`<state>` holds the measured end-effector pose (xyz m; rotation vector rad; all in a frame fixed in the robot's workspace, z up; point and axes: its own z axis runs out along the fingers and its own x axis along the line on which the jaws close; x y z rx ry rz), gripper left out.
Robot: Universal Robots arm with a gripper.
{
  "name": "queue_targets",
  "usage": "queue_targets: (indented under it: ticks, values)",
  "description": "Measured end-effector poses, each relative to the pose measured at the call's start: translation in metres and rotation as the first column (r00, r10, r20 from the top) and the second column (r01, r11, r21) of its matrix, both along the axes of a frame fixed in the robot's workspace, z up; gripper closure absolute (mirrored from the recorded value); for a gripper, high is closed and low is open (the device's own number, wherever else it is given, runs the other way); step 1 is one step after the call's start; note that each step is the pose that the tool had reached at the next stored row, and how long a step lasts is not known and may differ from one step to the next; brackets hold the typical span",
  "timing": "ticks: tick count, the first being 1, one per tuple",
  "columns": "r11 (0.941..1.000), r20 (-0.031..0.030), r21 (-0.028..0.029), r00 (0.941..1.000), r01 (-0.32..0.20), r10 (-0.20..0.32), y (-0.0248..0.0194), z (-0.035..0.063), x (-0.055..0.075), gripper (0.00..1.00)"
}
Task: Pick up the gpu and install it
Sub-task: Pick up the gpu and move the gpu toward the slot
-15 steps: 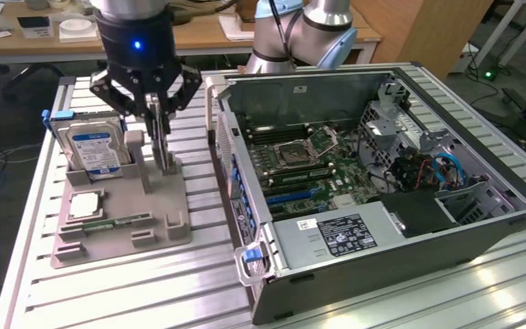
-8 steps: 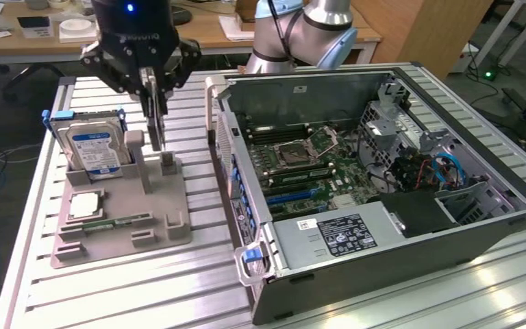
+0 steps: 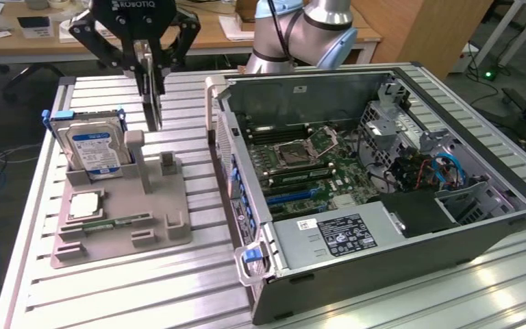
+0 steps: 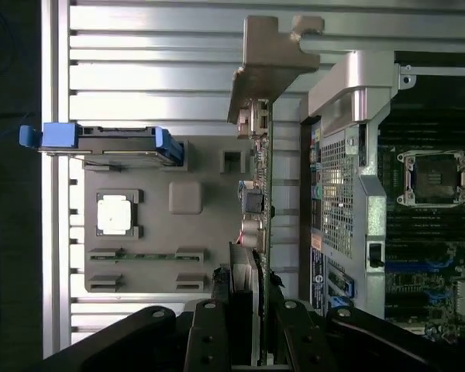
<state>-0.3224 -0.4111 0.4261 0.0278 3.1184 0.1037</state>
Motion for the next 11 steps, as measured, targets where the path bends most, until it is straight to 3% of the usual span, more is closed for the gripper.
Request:
queue_targets:
  ticks: [4, 11]
  values:
    - [1.0000, -0.0002, 0.0002, 1.0000, 0.000, 0.000, -0.0001, 0.0003, 0.004, 0.73]
    - [1.0000, -0.0001, 0.0005, 1.0000, 0.000, 0.000, 0.0000, -0.0001, 0.036, 0.73]
